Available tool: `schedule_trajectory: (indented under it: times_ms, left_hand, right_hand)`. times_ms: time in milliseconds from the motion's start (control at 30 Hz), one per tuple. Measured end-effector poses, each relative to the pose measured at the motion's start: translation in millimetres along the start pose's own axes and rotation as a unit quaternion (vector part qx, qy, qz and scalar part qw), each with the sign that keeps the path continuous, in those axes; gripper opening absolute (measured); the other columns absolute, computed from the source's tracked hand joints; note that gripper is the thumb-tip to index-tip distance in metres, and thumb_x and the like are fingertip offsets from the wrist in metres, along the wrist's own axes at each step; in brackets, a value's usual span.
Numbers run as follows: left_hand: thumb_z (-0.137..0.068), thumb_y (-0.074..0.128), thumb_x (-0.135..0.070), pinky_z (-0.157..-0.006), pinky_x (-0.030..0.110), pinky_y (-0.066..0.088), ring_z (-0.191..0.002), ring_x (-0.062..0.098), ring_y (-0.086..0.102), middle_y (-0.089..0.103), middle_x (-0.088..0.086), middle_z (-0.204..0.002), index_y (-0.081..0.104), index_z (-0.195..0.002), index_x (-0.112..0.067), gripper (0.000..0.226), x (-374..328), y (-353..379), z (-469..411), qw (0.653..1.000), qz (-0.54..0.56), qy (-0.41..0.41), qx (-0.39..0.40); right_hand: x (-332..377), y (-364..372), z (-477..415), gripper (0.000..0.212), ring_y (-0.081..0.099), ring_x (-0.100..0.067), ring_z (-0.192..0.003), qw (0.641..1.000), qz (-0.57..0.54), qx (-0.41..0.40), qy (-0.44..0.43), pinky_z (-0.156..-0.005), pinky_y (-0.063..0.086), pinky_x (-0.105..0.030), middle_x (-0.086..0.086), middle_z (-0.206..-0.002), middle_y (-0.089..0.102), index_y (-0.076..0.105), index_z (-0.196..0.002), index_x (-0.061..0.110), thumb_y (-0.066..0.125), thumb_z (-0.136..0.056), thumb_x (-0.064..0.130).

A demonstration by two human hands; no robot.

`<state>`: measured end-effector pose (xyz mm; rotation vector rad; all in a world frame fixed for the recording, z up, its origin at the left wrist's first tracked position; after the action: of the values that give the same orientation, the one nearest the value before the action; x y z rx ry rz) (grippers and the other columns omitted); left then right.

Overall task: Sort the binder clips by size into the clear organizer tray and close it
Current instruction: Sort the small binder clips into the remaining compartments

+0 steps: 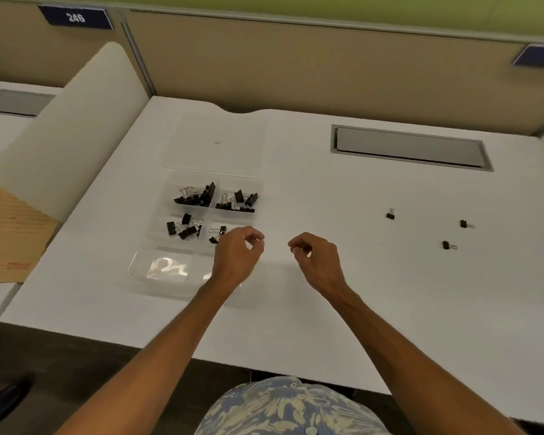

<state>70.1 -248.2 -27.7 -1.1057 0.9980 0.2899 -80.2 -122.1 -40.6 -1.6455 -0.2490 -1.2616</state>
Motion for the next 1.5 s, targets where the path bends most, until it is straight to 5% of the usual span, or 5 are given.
schedule_trajectory:
  times_ms: [367, 833, 1067, 1233, 1500]
  left_hand:
    - [-0.088, 0.066, -0.022, -0.078, 0.036, 0.057, -0.070, 0.013, 0.066, 0.064, -0.012, -0.095, 0.070, -0.094, -0.027, 0.009, -93, 122, 0, 0.995, -0.006, 0.050, 0.087]
    - [-0.091, 0.063, -0.018, -0.067, 0.021, 0.053, -0.072, 0.009, 0.066, 0.067, -0.010, -0.102, 0.071, -0.099, -0.023, 0.012, -154, 237, 6, 0.992, 0.016, 0.040, 0.115]
    - [-0.091, 0.063, -0.016, -0.069, 0.022, 0.053, -0.074, 0.009, 0.066, 0.067, -0.009, -0.101, 0.070, -0.100, -0.022, 0.013, -161, 270, 11, 0.994, 0.013, 0.021, 0.104]
    - [-0.091, 0.064, -0.015, -0.068, 0.021, 0.052, -0.074, 0.009, 0.066, 0.067, -0.009, -0.101, 0.070, -0.097, -0.023, 0.012, -160, 284, 15, 0.994, 0.007, 0.010, 0.105]
    - [-0.092, 0.063, -0.013, -0.071, 0.022, 0.054, -0.075, 0.009, 0.067, 0.068, -0.009, -0.100, 0.071, -0.097, -0.020, 0.012, -163, 290, 12, 0.995, 0.007, 0.019, 0.093]
  right_hand:
    - [-96, -134, 19, 0.019, 0.063, -0.002, -0.076, 0.997, -0.019, -0.059, 0.055, -0.068, 0.048, -0.010, 0.008, -0.084, 0.071, 0.072, -0.093, 0.018, 0.059, -0.088, 0.005]
    - [-208, -246, 22, 0.016, 0.063, -0.001, -0.075, 0.990, -0.012, -0.094, 0.108, -0.067, 0.049, -0.009, 0.010, -0.086, 0.071, 0.072, -0.092, 0.021, 0.063, -0.088, 0.010]
    - [-251, -282, 6, 0.015, 0.064, -0.004, -0.076, 0.986, 0.039, -0.108, 0.120, -0.072, 0.054, -0.028, 0.012, -0.090, 0.069, 0.069, -0.099, 0.024, 0.069, -0.086, 0.016]
    - [-267, -289, -15, 0.026, 0.059, -0.011, -0.085, 0.984, 0.122, -0.070, 0.106, -0.073, 0.045, -0.027, 0.006, -0.103, 0.064, 0.065, -0.111, 0.023, 0.073, -0.086, 0.022]
    - [-278, -277, -37, 0.039, 0.051, -0.025, -0.111, 0.980, 0.182, -0.024, 0.078, -0.097, 0.042, -0.039, -0.006, -0.115, 0.059, 0.065, -0.123, 0.018, 0.073, -0.085, 0.019]
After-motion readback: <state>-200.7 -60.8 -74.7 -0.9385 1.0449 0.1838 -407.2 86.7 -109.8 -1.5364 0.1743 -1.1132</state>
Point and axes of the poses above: each hand's wrist, its own z-axis away from the middle knuckle, its own y-axis out of the palm, x = y × z, the point moved 9 cm from there along -z, towards the middle knuckle
